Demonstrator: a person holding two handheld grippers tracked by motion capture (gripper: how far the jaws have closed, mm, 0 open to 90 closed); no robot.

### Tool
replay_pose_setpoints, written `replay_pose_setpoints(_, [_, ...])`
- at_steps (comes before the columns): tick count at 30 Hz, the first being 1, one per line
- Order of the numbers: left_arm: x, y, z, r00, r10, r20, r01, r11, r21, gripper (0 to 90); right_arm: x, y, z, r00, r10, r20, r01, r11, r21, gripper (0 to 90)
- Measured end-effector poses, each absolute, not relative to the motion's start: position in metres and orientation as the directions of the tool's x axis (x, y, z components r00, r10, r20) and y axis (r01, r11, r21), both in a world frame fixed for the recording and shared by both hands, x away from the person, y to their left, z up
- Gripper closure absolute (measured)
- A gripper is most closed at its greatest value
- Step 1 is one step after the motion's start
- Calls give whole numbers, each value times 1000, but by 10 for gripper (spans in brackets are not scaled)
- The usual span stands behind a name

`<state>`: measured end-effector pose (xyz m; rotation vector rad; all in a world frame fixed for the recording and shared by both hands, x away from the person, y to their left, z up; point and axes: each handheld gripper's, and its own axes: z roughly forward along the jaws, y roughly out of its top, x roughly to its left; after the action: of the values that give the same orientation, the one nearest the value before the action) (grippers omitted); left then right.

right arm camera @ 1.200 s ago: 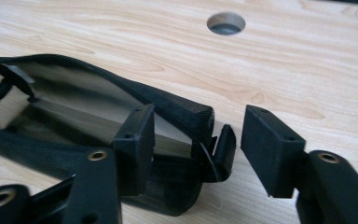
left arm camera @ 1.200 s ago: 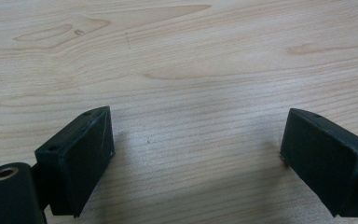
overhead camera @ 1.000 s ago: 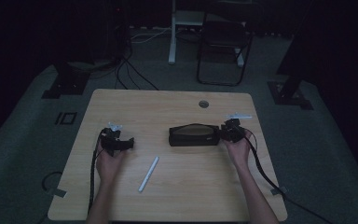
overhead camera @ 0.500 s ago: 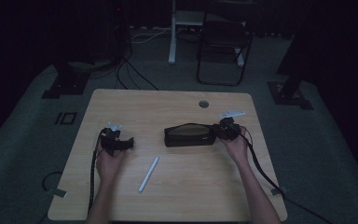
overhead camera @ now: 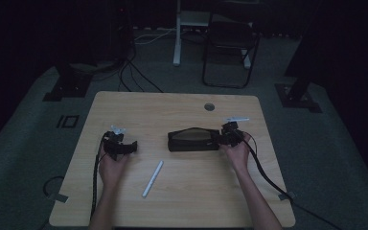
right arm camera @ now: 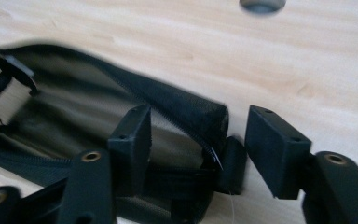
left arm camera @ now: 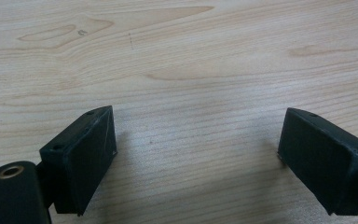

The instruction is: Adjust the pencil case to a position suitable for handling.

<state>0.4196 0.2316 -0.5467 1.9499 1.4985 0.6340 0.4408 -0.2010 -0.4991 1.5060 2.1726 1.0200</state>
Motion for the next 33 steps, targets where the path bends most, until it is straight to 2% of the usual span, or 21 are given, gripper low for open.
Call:
replay_pose_setpoints(2, [420, 232, -547, 251, 968, 15, 685, -189, 704, 117, 442, -200, -502, -408, 904, 127, 693, 216, 688, 553])
replay_pose_setpoints(8, [420, 232, -547, 250, 968, 16, 685, -189, 704, 118, 442, -200, -501, -462, 883, 84, 665, 283, 691, 625])
replay_pose_setpoints(17, [420, 232, -547, 250, 968, 16, 685, -188, 704, 118, 448, -201, -500, -585, 810, 42, 610, 404, 682, 646])
replay_pose_setpoints(19, [420, 232, -547, 249, 968, 14, 684, -186, 705, 118, 449, -200, -498, -642, 767, 20, 575, 464, 673, 643])
replay_pose_setpoints(21, [420, 232, -547, 249, 968, 14, 684, -186, 705, 118, 449, -199, -497, -657, 754, 12, 561, 478, 676, 622])
replay_pose_setpoints(25, [420, 232, -547, 249, 968, 15, 684, -187, 705, 119, 446, -199, -492, -644, 765, 15, 551, 449, 703, 392])
replay_pose_setpoints(28, [420, 232, -547, 250, 968, 15, 685, -188, 704, 119, 442, -201, -486, -629, 777, 30, 541, 410, 734, 334])
replay_pose_setpoints(33, [420, 232, -547, 250, 968, 15, 685, -188, 704, 119, 433, -206, -473, -600, 800, 23, 514, 363, 777, 302])
